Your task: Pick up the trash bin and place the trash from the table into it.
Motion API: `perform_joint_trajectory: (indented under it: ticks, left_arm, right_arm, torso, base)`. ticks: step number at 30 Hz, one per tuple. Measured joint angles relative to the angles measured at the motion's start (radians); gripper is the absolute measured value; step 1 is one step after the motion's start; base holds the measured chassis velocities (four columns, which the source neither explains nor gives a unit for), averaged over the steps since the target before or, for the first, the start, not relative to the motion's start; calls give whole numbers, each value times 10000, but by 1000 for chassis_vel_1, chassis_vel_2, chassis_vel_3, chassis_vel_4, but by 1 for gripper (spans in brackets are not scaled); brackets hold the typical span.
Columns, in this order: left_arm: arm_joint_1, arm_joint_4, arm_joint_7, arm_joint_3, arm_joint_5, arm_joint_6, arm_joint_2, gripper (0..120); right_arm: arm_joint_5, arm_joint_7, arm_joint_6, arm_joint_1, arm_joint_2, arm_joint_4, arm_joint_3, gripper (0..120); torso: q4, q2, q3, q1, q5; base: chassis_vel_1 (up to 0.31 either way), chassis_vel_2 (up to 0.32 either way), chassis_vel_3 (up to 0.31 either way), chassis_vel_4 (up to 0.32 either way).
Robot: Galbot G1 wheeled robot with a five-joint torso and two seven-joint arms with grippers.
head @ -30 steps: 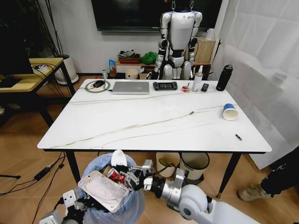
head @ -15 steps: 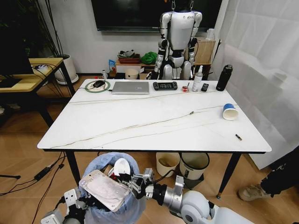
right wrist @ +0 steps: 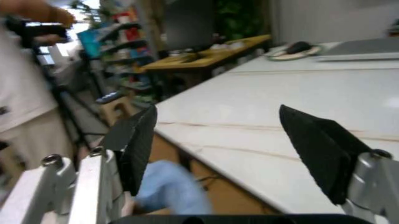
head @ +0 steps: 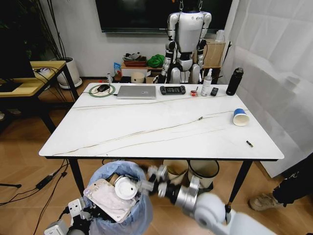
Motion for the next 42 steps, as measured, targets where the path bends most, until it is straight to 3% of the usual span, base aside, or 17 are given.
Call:
perform_joint_trajectory:
  ticks: [5, 7, 12, 13, 17, 23, 42]
  left_arm:
    - [17, 21, 37, 95, 119, -49, -67, 0]
    - [18, 20, 44, 95, 130, -55, -75, 0]
    - [36, -36, 59, 36, 150, -81, -135, 0]
    - [36, -36, 59, 36, 150, -81, -135, 0]
    - [59, -76, 69, 18, 177, -104, -199, 0]
    - [97, -148, 75, -48, 179, -127, -223, 0]
    - [186, -203, 107, -53, 203, -171, -212, 0]
  right_arm:
    - [362, 1609, -1287, 1549, 648, -1325, 798, 98]
    - [344, 1845, -1444, 1875, 746, -1689, 862, 98]
    - [-384, 2692, -2277, 3479, 1555, -4307, 1157, 100]
    - [-384, 2692, -2277, 3479, 1555, -4307, 1157, 100]
    - [-891, 2777, -2394, 4310, 2347, -6414, 1282, 100]
    - [-1222, 2600, -2324, 4798, 2659, -8056, 1520, 100]
    - [-1522, 2719, -2318, 4957, 2675, -9276, 2271, 100]
  torso:
    - [-1, 0, 0, 0, 1]
    - [2, 0, 0, 0, 3]
    - [0, -1, 1, 1, 4]
    - [0, -1, 1, 1, 4]
    - [4, -1, 1, 1, 2]
    - [-1, -1, 0, 1, 2]
    - [-1, -1, -1, -1, 2]
  base:
    - [0, 0, 0, 0]
    - [0, 0, 0, 0]
    - [0, 0, 0, 0]
    - [0, 0, 0, 0]
    - [0, 0, 0, 0]
    - [0, 0, 0, 0]
    - [0, 0, 0, 0]
